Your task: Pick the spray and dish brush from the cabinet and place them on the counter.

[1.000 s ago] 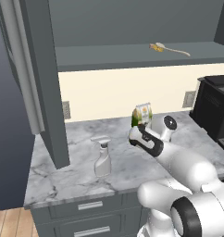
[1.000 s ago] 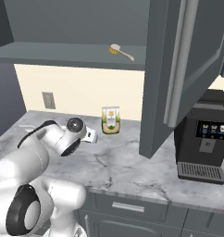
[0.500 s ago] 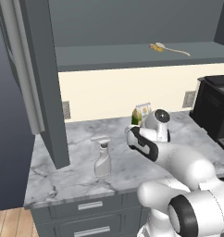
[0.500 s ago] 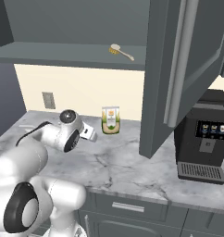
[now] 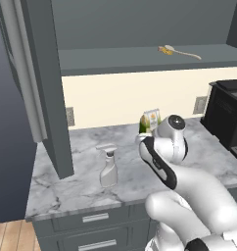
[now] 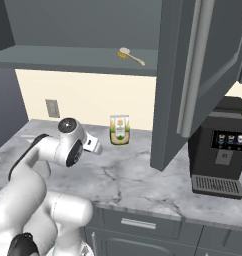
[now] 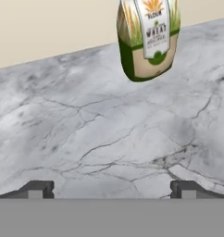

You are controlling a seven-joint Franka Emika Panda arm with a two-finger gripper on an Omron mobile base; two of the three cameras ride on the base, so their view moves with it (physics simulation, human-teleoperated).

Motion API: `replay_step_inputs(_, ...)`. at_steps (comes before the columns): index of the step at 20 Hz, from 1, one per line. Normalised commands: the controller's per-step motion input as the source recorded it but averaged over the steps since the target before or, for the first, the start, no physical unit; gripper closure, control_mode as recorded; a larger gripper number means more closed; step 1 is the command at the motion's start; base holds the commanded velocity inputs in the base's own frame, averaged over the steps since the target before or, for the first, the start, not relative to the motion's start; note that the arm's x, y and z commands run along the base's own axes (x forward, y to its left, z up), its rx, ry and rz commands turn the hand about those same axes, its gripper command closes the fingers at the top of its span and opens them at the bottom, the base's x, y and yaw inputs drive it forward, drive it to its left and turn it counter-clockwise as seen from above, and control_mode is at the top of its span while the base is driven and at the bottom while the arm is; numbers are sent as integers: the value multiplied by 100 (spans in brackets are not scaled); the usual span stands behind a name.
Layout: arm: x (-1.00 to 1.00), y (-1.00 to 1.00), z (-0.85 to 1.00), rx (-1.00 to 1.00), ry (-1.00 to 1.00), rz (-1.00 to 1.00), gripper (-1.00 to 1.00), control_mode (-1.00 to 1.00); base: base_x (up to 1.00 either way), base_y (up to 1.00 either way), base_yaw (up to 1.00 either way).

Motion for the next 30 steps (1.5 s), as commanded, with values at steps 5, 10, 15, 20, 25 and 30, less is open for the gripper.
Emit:
replay_step_inputs(5, -30, 0, 38, -5, 0, -3, -100, -100, 0, 0, 0)
replay_step_inputs(10, -40, -1, 26, -1, -1, -2, -100, -100, 0, 0, 0)
replay_step_inputs(15, -29, -3, 34, 0, -4, 0, -100, -100, 0, 0, 0)
replay_step_inputs(20, -15, 0, 49, 0, -1, 4, -100, -100, 0, 0, 0)
replay_step_inputs(25, -24, -1, 52, 0, 0, 0, -100, -100, 0, 0, 0)
replay_step_inputs(30, -26, -4, 52, 0, -1, 0, -100, -100, 0, 0, 0)
